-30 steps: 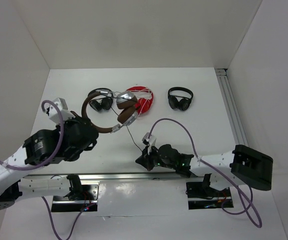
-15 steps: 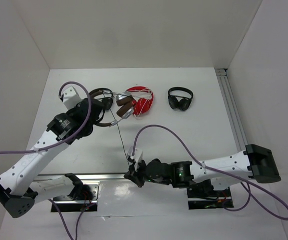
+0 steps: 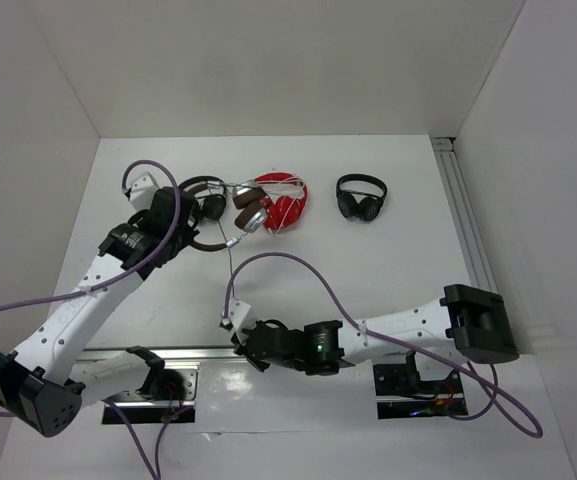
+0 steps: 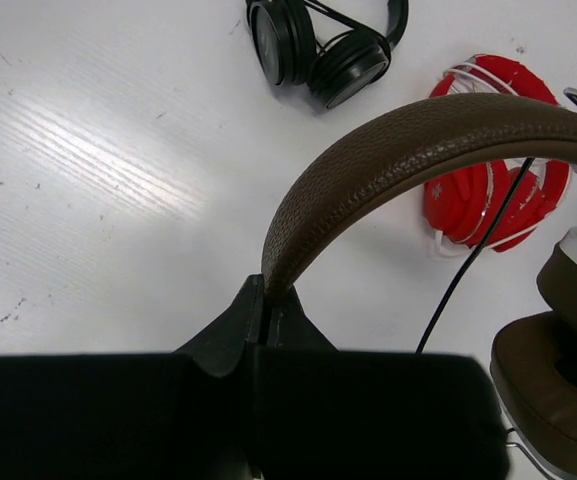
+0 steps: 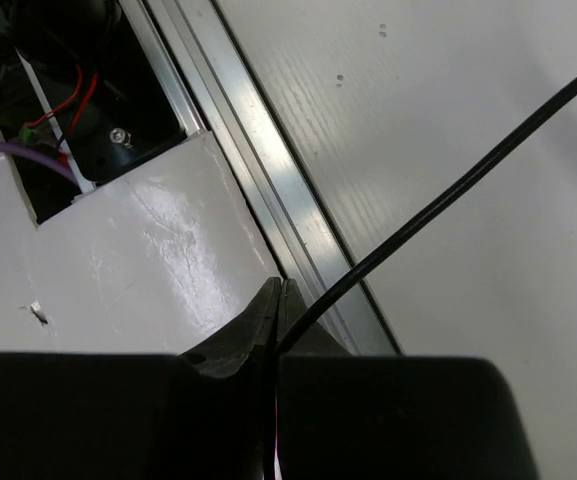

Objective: Wrap the headphones

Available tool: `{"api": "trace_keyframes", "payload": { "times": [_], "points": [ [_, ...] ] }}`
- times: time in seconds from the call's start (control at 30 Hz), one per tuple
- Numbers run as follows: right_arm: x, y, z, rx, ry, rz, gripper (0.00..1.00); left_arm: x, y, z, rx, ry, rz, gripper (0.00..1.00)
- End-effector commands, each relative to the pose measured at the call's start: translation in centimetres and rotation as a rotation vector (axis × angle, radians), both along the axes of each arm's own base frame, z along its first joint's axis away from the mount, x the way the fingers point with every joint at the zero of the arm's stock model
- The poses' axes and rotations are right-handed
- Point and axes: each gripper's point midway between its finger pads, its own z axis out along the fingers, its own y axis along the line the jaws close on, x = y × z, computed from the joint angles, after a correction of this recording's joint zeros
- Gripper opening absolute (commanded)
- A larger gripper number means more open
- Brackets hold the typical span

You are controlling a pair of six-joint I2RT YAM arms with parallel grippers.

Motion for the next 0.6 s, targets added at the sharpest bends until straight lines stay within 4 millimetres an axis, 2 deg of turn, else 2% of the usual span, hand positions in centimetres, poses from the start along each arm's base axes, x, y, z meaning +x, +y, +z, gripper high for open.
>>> {"api": "trace_keyframes", "payload": {
  "times": [0.0,0.03,0.07,0.1,0.13,0.2,0.23,0.3,0.33,0.37,0.43,0.47,0.5,0.57],
  "points": [
    [0.1,1.0,3.7,0.066,-0.02,0.008,0.0,2.0,0.3,1.6,-0.049,-0.093,0.014,0.0],
    [0.0,0.9,4.2,0.069,-0.026,0.007,0.0,1.8,0.8,0.5,-0.025,-0.065,0.016,0.0],
    [-0.4,0.9,4.7,0.08,-0.026,0.016,0.0,1.9,1.0,0.2,-0.021,-0.062,0.012,0.0],
    [0.0,0.6,5.7,0.095,-0.041,-0.007,0.0,1.8,1.1,-0.2,-0.008,-0.051,0.005,0.0],
    [-0.3,0.3,5.9,0.087,-0.041,0.002,0.0,1.7,1.3,-0.6,0.011,-0.042,0.004,0.0],
    [-0.1,0.2,8.2,0.126,-0.055,-0.002,0.0,1.2,1.3,-1.7,0.041,-0.007,0.0,0.0],
    [0.1,-0.3,8.6,0.12,-0.063,-0.015,0.0,0.8,1.4,-2.2,0.053,0.009,0.005,0.0],
    [0.7,-0.4,10.1,0.117,-0.102,-0.022,0.01,-0.3,0.8,-3.0,0.094,0.04,-0.02,0.0],
    [1.0,-1.3,10.3,0.082,-0.12,-0.031,0.01,-0.7,0.5,-3.2,0.112,0.048,-0.036,0.0],
    [1.3,-1.3,11.5,0.084,-0.139,-0.036,0.01,-1.4,-0.4,-3.7,0.129,0.061,-0.063,0.0],
    [1.6,-2.0,12.3,0.051,-0.168,-0.027,0.01,-2.6,-0.3,-5.3,0.183,0.098,-0.076,0.0],
    [1.8,-2.1,12.8,0.051,-0.176,-0.04,0.0,-2.8,-0.5,-5.6,0.19,0.1,-0.083,0.0],
    [2.1,-2.0,14.3,0.064,-0.197,-0.046,0.0,-3.2,-1.2,-5.8,0.209,0.109,-0.112,0.0],
    [2.7,-2.7,15.0,0.035,-0.232,-0.06,0.0,-4.0,-1.6,-6.6,0.235,0.135,-0.139,0.0]
  ]
}}
